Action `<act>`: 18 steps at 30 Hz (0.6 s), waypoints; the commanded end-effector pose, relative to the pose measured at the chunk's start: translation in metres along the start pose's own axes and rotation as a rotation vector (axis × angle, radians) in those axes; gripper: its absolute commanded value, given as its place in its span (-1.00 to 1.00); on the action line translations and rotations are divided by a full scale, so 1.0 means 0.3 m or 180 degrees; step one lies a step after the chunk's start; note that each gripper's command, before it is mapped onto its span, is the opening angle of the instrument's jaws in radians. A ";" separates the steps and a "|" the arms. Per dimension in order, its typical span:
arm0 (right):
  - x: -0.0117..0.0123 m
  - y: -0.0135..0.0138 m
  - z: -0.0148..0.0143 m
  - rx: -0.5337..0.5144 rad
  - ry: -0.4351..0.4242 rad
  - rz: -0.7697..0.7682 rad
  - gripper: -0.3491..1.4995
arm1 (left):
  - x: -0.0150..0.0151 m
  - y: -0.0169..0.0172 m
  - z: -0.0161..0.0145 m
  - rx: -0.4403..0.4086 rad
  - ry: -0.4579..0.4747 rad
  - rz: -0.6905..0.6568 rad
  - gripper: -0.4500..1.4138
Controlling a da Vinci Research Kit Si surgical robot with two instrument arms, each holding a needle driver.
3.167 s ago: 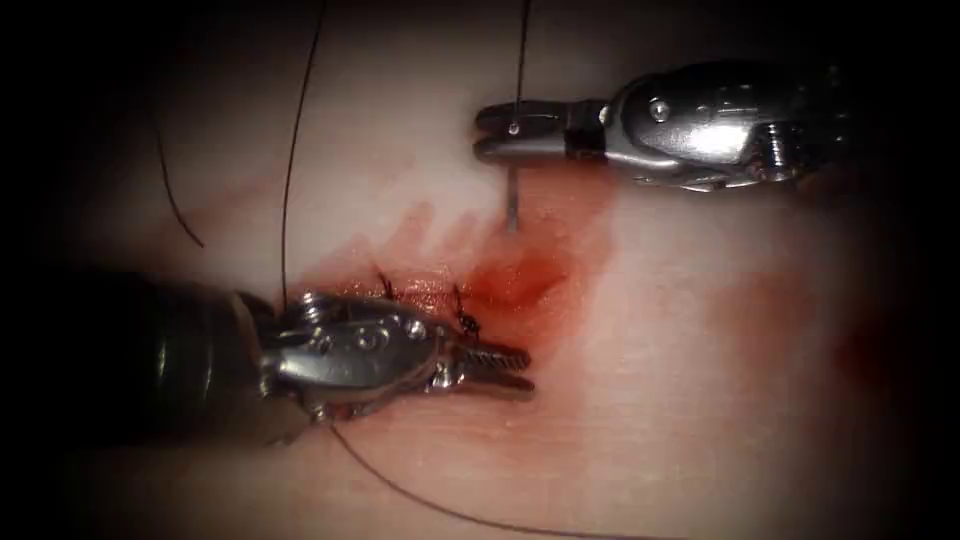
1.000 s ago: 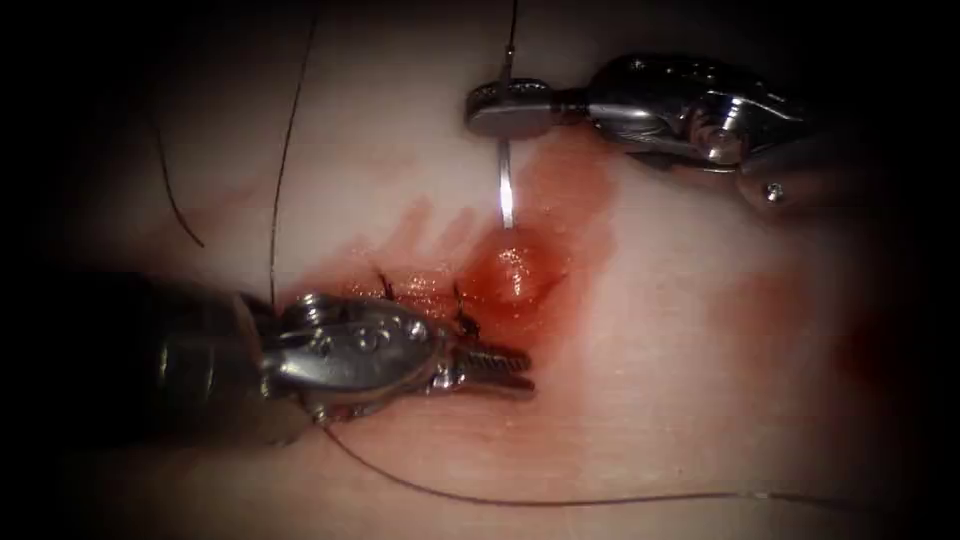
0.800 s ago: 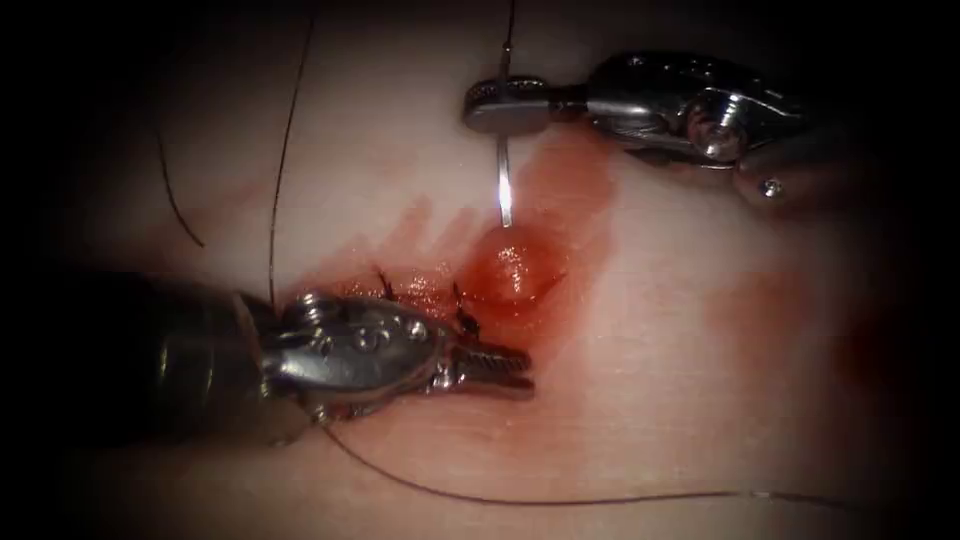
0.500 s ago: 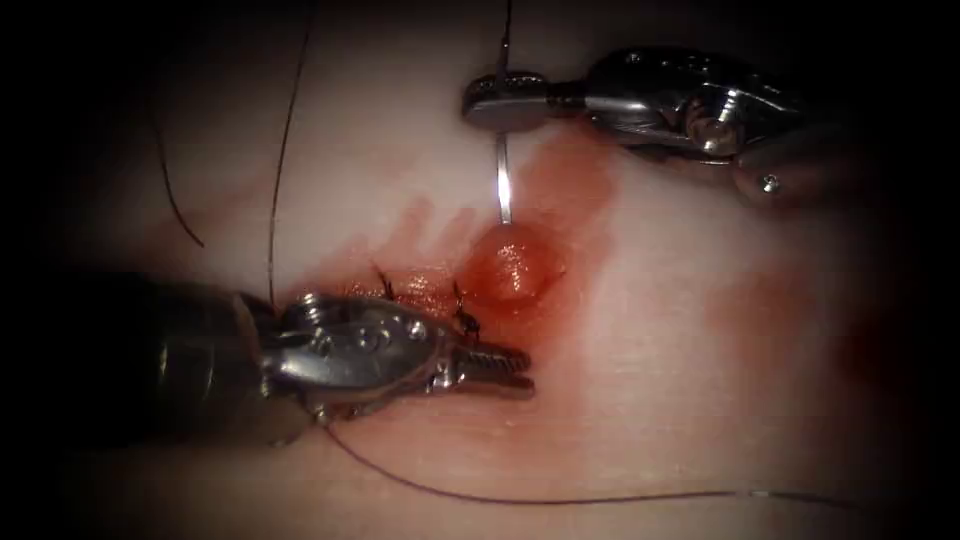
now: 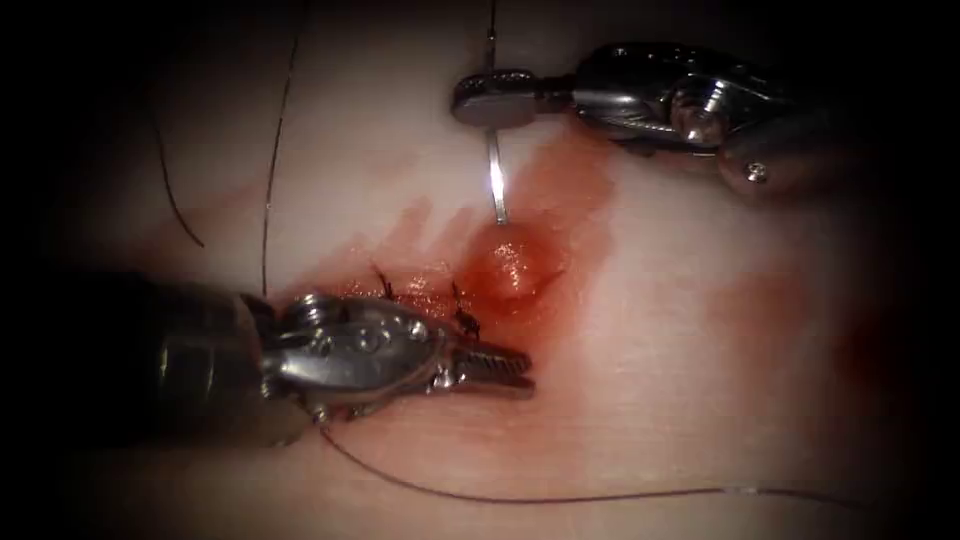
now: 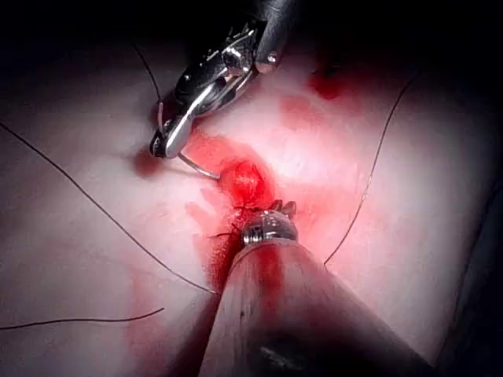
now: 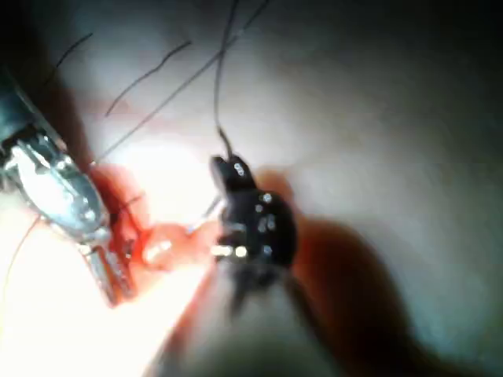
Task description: Wound Closure
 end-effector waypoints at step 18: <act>-0.0047 -0.0035 0.0031 0.0116 -0.0132 0.0591 -1.00 | -0.001 0.000 0.003 -0.0007 -0.0001 -0.0002 -0.48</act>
